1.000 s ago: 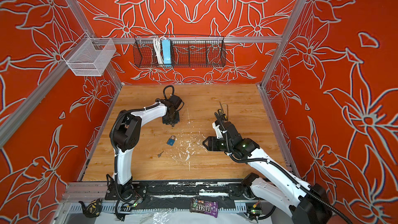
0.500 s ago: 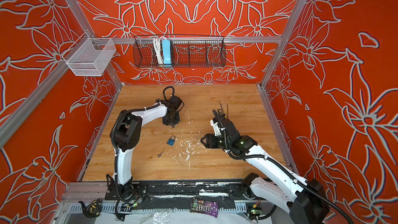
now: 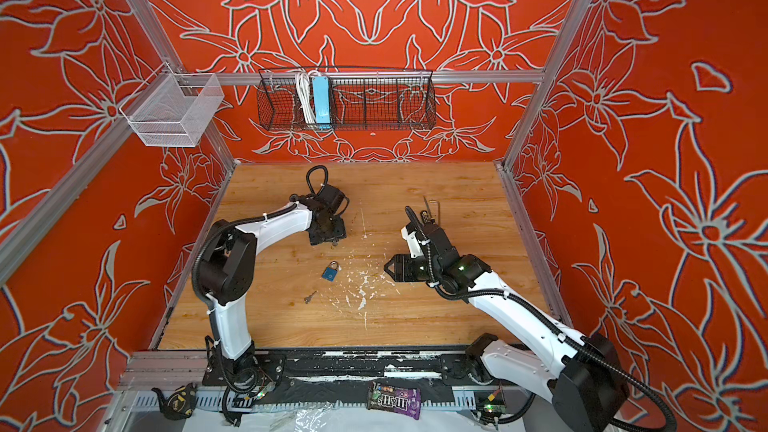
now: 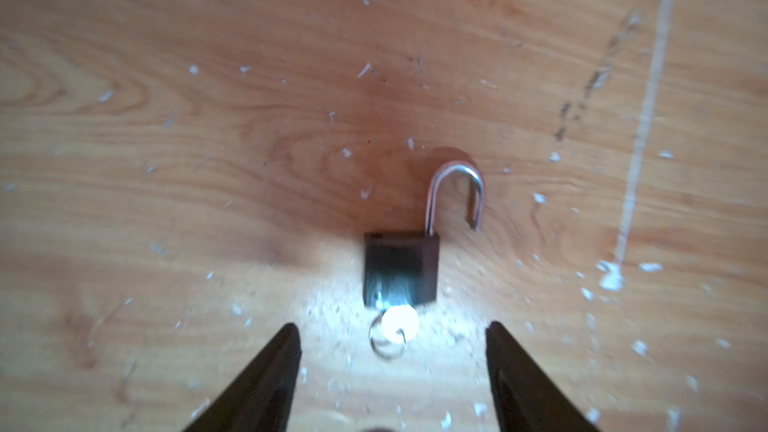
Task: Unlock with the key
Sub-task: 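Set the opened grey padlock down with the left gripper while the right withdraws, then move the right gripper down over the loose silver key near the blue padlock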
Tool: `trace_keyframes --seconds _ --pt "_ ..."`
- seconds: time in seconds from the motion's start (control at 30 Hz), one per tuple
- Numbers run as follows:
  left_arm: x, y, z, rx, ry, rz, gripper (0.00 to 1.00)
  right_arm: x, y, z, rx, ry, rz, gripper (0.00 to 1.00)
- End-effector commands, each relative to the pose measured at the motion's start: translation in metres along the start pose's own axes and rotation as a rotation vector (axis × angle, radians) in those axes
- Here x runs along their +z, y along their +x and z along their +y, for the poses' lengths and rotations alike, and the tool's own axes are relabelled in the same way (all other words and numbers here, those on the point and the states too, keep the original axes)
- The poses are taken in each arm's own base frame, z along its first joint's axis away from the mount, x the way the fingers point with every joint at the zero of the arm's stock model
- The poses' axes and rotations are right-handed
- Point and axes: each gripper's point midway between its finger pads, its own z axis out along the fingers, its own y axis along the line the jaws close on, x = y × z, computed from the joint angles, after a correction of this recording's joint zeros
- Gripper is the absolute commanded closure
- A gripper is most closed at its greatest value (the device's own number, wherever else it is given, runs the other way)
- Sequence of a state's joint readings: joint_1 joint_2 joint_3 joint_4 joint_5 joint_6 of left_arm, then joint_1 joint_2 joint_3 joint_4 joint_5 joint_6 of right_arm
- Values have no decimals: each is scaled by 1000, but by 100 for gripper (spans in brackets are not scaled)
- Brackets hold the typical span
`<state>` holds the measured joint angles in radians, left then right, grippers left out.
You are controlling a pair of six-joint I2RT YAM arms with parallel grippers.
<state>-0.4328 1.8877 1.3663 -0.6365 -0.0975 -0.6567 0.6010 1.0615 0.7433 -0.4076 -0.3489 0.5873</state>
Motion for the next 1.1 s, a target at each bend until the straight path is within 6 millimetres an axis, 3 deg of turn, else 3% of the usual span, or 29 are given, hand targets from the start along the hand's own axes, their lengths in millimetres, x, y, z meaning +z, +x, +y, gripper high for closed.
trace_keyframes --seconds 0.0,0.27,0.4,0.77,1.07 --pt "-32 -9 -2 -42 67 -70 22 -1 -7 12 -27 -17 -6 38" --pt "-80 7 14 -71 152 -136 1 15 -7 14 -46 63 31 40" --pt "-100 20 28 -87 188 -161 2 27 -1 21 -51 96 47 40" --pt "-126 68 68 -118 230 -161 2 76 18 75 -180 109 74 39" --pt "-145 94 110 -228 211 -214 2 134 48 103 -214 88 150 38"
